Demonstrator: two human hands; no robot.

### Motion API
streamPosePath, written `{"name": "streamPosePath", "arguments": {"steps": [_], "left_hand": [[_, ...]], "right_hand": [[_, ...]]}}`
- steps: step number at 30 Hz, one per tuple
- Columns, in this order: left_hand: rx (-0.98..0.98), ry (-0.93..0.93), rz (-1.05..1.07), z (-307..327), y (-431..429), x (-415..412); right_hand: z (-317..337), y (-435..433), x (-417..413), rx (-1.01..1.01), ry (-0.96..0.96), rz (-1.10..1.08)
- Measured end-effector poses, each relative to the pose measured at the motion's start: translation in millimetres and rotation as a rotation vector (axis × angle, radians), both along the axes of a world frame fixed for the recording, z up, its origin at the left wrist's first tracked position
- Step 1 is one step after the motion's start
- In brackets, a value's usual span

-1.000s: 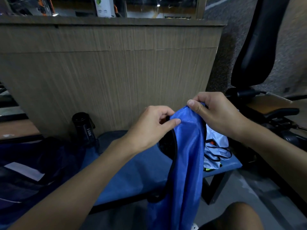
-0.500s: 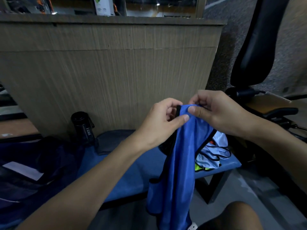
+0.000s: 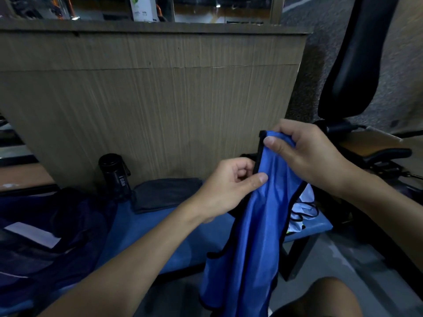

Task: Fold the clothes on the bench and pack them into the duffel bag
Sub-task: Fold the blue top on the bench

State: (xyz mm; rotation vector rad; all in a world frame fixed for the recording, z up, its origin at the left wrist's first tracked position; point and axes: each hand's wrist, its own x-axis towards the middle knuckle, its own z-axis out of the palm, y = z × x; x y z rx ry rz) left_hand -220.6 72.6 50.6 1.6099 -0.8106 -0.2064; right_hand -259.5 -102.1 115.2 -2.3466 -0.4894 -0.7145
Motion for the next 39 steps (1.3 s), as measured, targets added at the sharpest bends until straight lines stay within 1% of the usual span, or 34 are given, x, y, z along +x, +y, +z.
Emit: {"name": "streamPosePath", "arguments": {"steps": [3,6,10,12,13,15,19,22,24,26,28,33,36,39], "left_hand": [[0.067,0.044,-0.096,-9,5,0],[0.197,0.065,-0.191,-7,13,2],[0.434,-0.025,-0.183,-8,30,15],[0.578,-0.128,-0.131,-11,38,26],[0.619,-0.175,-0.087,-13,40,30],[0.620,-0.251,0.009,-11,39,35],[0.553,-0.432,0.131,7,27,25],[0.464,-0.478,0.201,18,20,19],[0.409,-0.462,0.230,21,20,19],[0.373,-0.386,0.208,19,25,22],[0.398,-0.321,0.167,13,33,27],[0.521,-0.317,0.169,-8,55,39],[0.512,-0.307,0.211,-11,62,42],[0.460,-0.253,0.260,-10,70,46]], "right_hand": [[1,-13,4,0.071,-0.039,-0.034],[6,-28,6,0.128,-0.073,-0.086],[8,-45,4,0.101,-0.106,-0.194],[6,-51,4,0.093,-0.100,-0.224],[3,-54,4,0.087,-0.077,-0.220],[-4,-52,4,0.053,0.009,-0.150],[-23,-22,0,-0.018,0.256,0.148],[-38,3,-3,0.012,0.378,0.222],[-44,9,-3,0.059,0.403,0.212],[-46,9,-2,0.100,0.395,0.148],[-45,7,-1,0.111,0.367,0.117],[-42,-6,3,0.116,0.316,0.048],[-43,-17,5,0.093,0.295,-0.011],[-43,-26,1,0.085,0.278,-0.051]]}}
